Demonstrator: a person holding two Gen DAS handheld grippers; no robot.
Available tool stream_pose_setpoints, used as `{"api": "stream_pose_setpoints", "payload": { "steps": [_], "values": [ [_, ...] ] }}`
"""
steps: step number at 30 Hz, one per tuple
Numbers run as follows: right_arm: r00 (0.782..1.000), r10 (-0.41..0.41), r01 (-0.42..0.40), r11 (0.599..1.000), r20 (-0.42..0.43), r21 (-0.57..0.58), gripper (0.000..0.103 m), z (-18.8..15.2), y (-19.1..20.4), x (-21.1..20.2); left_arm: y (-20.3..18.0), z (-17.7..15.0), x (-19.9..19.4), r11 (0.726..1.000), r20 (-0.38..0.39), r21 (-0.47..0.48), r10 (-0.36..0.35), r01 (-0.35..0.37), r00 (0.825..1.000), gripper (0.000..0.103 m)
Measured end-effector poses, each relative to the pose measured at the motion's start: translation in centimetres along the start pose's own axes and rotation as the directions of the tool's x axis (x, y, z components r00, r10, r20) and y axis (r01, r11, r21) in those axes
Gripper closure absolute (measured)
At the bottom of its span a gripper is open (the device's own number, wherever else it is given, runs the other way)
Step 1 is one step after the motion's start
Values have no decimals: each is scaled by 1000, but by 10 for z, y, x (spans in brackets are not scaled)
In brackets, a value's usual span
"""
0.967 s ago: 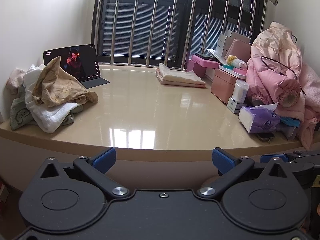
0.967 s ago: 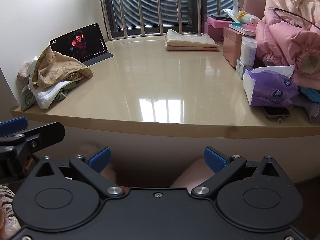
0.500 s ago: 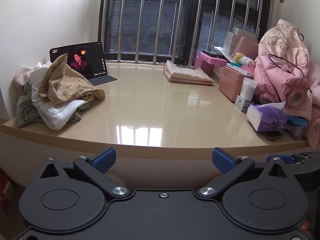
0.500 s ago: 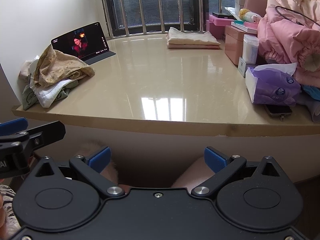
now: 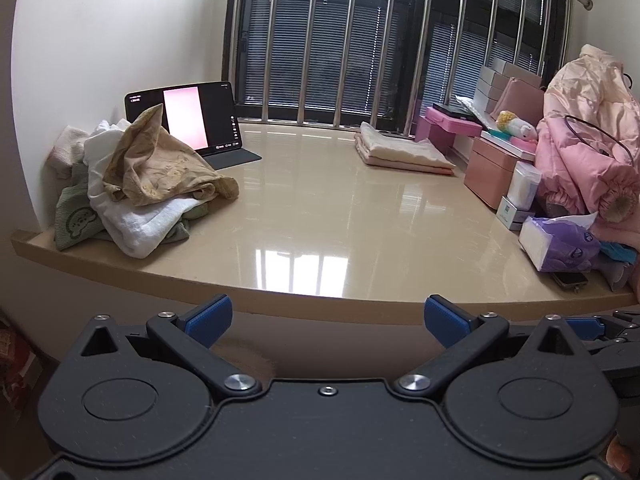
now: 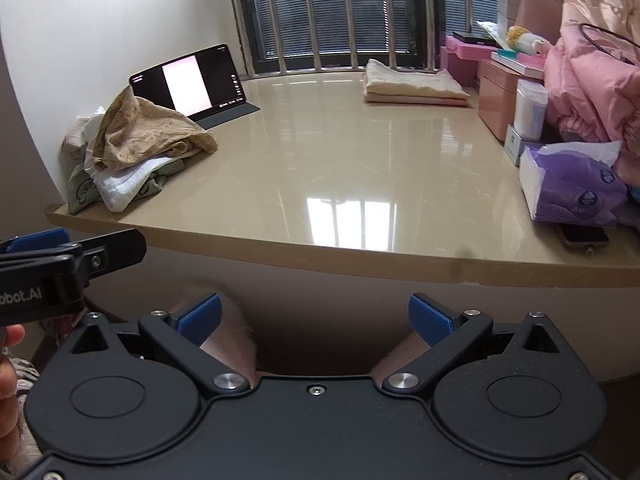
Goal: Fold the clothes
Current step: 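Move both tools toward the clothes pile beside the tablet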
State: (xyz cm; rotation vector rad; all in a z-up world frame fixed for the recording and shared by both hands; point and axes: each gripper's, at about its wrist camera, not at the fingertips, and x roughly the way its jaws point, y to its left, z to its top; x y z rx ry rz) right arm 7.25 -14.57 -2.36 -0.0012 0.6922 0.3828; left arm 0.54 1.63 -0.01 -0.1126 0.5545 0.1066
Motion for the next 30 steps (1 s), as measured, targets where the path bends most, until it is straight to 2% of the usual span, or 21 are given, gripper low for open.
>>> {"api": "stream_pose_setpoints", "payload": {
  "steps": [12,21,30],
  "values": [
    [998,46,-42,996,41,-79,2,27,19,18,26,16,8,995,44,-22,99,-98,994,0],
    [993,89,-77,986,80,-150,2,46,36,40,56,26,26,987,25,-93,136,-133,990,0],
    [968,211,-177,959,135,-223,2,49,59,67,82,25,45,978,-2,-135,161,-160,987,0]
  ]
}}
